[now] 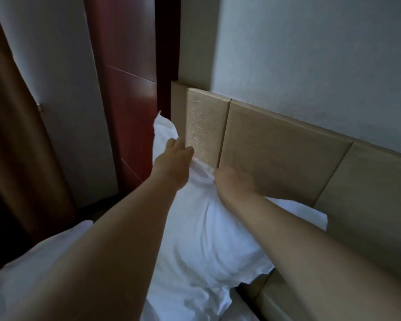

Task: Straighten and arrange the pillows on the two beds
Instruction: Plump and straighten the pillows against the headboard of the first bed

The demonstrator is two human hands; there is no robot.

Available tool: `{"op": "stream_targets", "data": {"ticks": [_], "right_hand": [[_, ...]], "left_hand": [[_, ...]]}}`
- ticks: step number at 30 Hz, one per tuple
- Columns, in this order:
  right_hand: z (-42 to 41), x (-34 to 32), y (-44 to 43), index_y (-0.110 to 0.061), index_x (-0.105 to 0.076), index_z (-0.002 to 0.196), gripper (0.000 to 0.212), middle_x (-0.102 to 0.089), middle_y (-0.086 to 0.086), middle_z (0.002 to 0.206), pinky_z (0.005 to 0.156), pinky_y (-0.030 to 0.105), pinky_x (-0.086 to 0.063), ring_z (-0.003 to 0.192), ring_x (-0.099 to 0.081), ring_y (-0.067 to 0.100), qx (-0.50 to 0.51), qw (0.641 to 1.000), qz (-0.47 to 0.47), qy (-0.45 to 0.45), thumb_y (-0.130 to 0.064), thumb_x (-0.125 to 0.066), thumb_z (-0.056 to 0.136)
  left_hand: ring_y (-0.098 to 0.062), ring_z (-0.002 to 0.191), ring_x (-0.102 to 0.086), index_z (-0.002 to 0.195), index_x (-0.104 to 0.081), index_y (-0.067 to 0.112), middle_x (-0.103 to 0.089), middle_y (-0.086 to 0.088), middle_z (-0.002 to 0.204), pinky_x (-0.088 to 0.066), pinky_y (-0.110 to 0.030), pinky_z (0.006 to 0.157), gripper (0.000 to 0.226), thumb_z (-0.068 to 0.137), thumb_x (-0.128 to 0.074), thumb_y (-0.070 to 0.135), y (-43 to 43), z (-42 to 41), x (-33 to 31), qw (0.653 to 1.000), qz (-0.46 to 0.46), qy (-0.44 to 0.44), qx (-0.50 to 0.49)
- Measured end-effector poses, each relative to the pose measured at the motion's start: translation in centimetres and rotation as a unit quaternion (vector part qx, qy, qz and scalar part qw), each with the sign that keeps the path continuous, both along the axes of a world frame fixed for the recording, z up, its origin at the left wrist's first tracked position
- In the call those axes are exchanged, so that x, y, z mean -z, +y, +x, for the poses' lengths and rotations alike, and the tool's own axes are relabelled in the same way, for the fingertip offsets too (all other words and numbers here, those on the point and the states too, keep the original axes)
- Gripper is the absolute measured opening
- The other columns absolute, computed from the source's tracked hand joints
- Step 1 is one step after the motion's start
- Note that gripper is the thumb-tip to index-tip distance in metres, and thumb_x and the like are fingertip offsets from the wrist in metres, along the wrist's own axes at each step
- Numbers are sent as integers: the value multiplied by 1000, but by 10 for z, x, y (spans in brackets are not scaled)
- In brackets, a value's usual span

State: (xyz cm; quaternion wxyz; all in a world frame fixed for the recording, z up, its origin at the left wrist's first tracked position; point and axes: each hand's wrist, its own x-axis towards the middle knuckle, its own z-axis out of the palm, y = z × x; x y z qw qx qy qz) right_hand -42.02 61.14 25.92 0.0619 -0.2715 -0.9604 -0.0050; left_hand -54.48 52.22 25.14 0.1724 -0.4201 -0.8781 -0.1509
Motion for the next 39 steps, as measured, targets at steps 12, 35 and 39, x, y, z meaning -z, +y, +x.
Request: {"op": "stream_targets", "data": {"ticks": [12,35,39], "right_hand": [[29,48,18,-17,-42,126,30,-52,12,126,84,35,-46,111,-55,29,21,999,-13,-33,-13,-43,97],[15,58,35,-25,-31,136,49,-47,11,129,86,37,-50,114,-52,27,11,997,-55,62,-6,-45,93],[20,86,42,-22,-38,133,38,-40,11,133,91,35,-45,121,-43,28,43,999,-23,15,-13,-43,96]], "left_hand": [[-26,109,-58,141,-30,31,-55,-6,123,-51,-36,84,58,92,-47,7,15,19,76,976,-118,-182,37],[-31,116,-59,147,-26,18,-58,-14,128,-48,-42,95,59,95,-54,14,68,-3,69,980,-21,-176,-87],[-30,109,-61,153,0,31,-59,-16,125,-49,-44,97,80,95,-53,18,74,-7,106,964,16,-265,12]]}}
